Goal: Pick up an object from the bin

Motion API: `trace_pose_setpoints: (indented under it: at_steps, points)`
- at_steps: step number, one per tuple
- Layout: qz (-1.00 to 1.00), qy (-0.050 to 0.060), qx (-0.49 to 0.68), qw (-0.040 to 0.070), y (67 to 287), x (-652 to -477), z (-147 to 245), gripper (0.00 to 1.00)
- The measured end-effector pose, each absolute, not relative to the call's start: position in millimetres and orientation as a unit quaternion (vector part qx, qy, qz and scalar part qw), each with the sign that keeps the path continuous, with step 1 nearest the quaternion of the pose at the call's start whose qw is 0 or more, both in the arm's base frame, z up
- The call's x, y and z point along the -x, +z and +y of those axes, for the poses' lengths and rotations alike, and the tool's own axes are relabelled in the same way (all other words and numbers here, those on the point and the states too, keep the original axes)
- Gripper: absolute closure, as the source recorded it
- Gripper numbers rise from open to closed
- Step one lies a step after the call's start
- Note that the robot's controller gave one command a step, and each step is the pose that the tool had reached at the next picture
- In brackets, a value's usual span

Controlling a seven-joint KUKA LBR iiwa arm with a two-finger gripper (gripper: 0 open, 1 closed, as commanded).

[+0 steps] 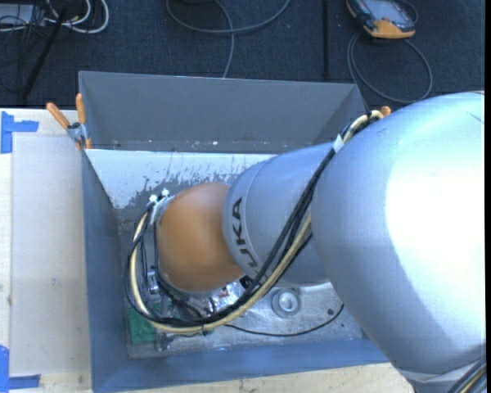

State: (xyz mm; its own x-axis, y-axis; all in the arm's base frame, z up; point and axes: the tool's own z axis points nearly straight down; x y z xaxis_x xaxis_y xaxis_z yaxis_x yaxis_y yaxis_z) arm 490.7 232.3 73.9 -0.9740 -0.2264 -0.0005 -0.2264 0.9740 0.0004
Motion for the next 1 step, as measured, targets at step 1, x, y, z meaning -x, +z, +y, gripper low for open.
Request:
trace_pose_setpoints:
  at_steps: [1]
  points:
    - [0.975,0.000,0.221,0.003,247.6,-474.2,196.0,1.00]
